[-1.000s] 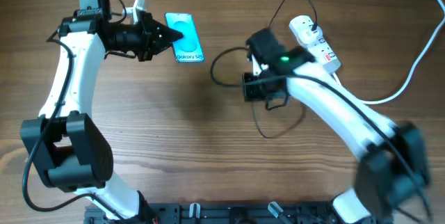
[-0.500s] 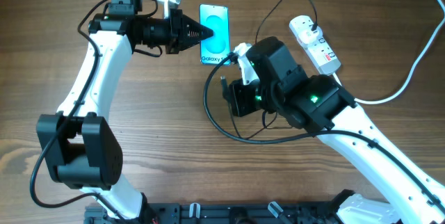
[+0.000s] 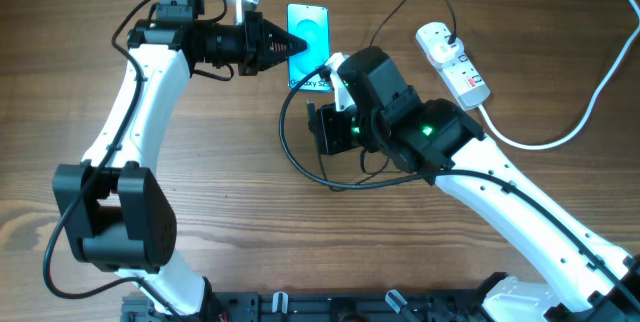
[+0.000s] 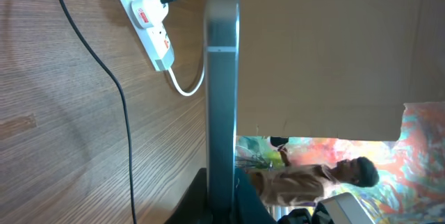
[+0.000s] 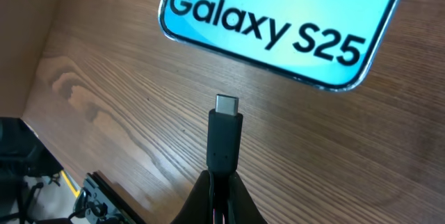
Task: Plug charger to phone and switch on socket
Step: 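Bring the cable plug up to the phone's bottom port, then push the USB-C plug into the phone's charging port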
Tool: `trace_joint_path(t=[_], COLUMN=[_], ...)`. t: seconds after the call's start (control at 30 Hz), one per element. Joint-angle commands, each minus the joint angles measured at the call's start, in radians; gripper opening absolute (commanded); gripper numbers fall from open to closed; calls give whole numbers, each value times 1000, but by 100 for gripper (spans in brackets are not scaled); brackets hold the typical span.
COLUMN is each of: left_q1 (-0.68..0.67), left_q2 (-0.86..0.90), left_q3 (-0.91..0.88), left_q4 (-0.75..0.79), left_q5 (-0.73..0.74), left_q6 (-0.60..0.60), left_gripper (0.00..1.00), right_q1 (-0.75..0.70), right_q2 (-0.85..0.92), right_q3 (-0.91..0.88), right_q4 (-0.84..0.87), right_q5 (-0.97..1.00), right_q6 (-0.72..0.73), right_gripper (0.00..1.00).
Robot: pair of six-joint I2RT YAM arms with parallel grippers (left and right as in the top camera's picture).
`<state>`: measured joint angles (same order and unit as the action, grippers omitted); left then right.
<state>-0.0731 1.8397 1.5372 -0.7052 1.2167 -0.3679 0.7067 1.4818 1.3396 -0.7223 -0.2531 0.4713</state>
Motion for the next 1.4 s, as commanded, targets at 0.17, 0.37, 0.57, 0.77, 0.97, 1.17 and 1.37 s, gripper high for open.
trace_joint_path(t=[0.17, 0.37, 0.57, 0.77, 0.97, 1.17, 1.37], left_q1=[-3, -4, -4, -4, -4, -4, -4], left_q2=[-27, -27, -27, -27, -27, -27, -27], left_q3=[15, 15, 15, 15, 15, 15, 15], left_q4=[6, 6, 14, 13, 13, 6, 6], left_q5=[47, 51, 77, 96, 96, 97, 100], left_q6=[23, 24, 24, 50, 50, 50, 50], left_gripper=[4, 4, 4, 4, 4, 4, 4], right_q1=[5, 5, 5, 5, 5, 5, 5], right_q2=[5, 5, 7, 7, 7, 7, 7], right_q3=[11, 11, 11, 11, 11, 11, 11], right_q4=[7, 14, 22, 32, 44, 44, 26], right_q5=[60, 56, 34, 28, 23, 23, 25], right_q6=[29, 34, 72, 78, 79, 78, 79], right_gripper=[4, 5, 4, 5, 5, 5, 5])
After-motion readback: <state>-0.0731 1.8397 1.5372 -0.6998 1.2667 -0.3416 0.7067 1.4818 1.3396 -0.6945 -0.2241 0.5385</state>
